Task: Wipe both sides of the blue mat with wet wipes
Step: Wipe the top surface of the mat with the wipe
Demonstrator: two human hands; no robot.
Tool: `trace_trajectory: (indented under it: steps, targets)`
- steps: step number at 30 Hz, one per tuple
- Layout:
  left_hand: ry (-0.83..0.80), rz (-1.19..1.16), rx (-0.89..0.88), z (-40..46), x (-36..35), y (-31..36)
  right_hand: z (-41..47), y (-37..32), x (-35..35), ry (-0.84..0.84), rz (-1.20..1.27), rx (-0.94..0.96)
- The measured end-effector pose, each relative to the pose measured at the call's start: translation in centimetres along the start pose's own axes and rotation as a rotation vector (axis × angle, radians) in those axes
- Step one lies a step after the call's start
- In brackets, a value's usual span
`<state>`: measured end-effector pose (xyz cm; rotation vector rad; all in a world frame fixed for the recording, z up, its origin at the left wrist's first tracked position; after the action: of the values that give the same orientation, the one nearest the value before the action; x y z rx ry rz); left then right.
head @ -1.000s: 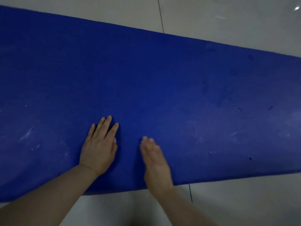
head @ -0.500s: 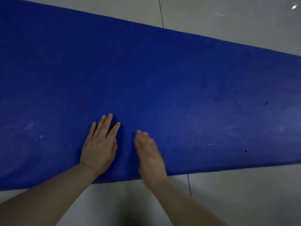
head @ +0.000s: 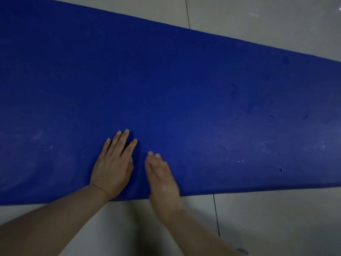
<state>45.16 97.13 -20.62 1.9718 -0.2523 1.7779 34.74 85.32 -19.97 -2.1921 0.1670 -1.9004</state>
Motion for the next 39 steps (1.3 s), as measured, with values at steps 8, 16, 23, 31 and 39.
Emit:
trace_trajectory:
  steps: [8,16,23,31,39]
  targets:
    - [-0.026,0.009,-0.009,-0.2,0.0,-0.1,-3.5,7.6,2.5,0.203,-0.082,-0.406]
    - [-0.026,0.007,-0.004,-0.2,0.0,-0.2,-4.7,10.6,2.8,0.018,-0.093,-0.251]
    - [-0.046,-0.006,-0.001,-0.2,-0.3,-0.1,-3.7,10.7,3.0,0.221,0.033,-0.41]
    - [-0.052,-0.048,0.002,-0.4,-0.5,-0.3,-8.3,16.5,4.7,0.347,0.141,-0.865]
    - [-0.066,-0.104,0.002,-0.4,-0.3,-0.5,-3.1,12.2,3.7,0.194,0.231,-0.458]
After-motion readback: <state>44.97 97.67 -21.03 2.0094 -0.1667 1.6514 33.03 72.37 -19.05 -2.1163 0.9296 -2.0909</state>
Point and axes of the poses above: each hand's wrist, its own z-axis towards the middle knuckle, its own x-axis out of the back of the hand, y = z × x, the point moved 2 cm from there along z, towards the middle knuckle, and after that the axes turned 10 degrees about x, right-handed, at the moved point
